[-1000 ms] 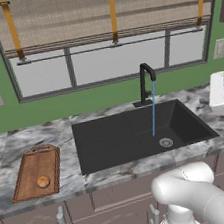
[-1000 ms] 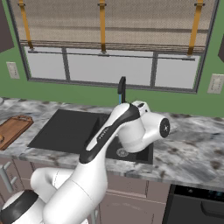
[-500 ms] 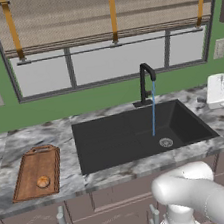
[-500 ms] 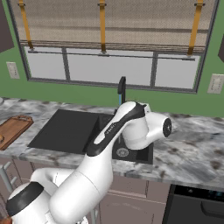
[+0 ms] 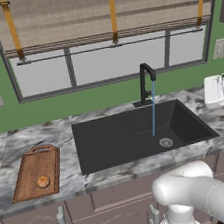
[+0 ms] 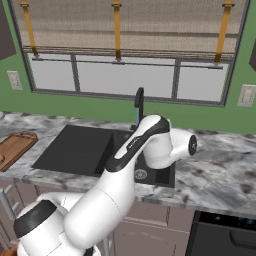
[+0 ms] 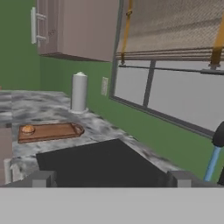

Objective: Pick the tangerine from the sink and place it on the cutting board to airdry. Then turn off the sink faucet.

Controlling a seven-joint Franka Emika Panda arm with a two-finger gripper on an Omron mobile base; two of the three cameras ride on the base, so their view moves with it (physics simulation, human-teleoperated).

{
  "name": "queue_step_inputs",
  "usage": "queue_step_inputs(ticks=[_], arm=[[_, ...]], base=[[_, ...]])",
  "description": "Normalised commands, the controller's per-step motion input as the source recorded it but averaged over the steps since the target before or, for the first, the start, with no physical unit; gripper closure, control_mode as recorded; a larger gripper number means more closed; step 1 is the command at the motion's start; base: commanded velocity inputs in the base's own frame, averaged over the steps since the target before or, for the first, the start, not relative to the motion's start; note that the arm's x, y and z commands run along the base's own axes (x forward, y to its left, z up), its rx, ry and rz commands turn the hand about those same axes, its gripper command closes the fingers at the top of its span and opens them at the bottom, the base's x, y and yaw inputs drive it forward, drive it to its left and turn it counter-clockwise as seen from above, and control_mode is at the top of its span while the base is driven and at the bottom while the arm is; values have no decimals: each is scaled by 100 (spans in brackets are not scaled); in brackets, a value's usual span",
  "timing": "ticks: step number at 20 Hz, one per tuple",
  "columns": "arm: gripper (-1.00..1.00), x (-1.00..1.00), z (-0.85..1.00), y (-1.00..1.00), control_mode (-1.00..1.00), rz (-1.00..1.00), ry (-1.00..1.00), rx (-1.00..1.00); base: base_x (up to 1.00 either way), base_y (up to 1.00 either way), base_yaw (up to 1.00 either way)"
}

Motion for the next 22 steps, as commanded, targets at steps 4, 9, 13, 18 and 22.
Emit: queue_step_inputs(ticks=[4, 9, 13, 18, 22], arm=[[-100, 5, -13, 3, -100, 10, 0, 0], [-100, 15, -7, 6, -100, 10, 0, 0], [-100, 24, 0, 3, -100, 7, 0, 1], [-100, 23, -2, 0, -100, 1, 0, 4], [-100, 24, -7, 0, -100, 0, 0, 6]], base=[[0, 0, 0], [0, 0, 0], [0, 0, 0], [0, 0, 0], [0, 0, 0]])
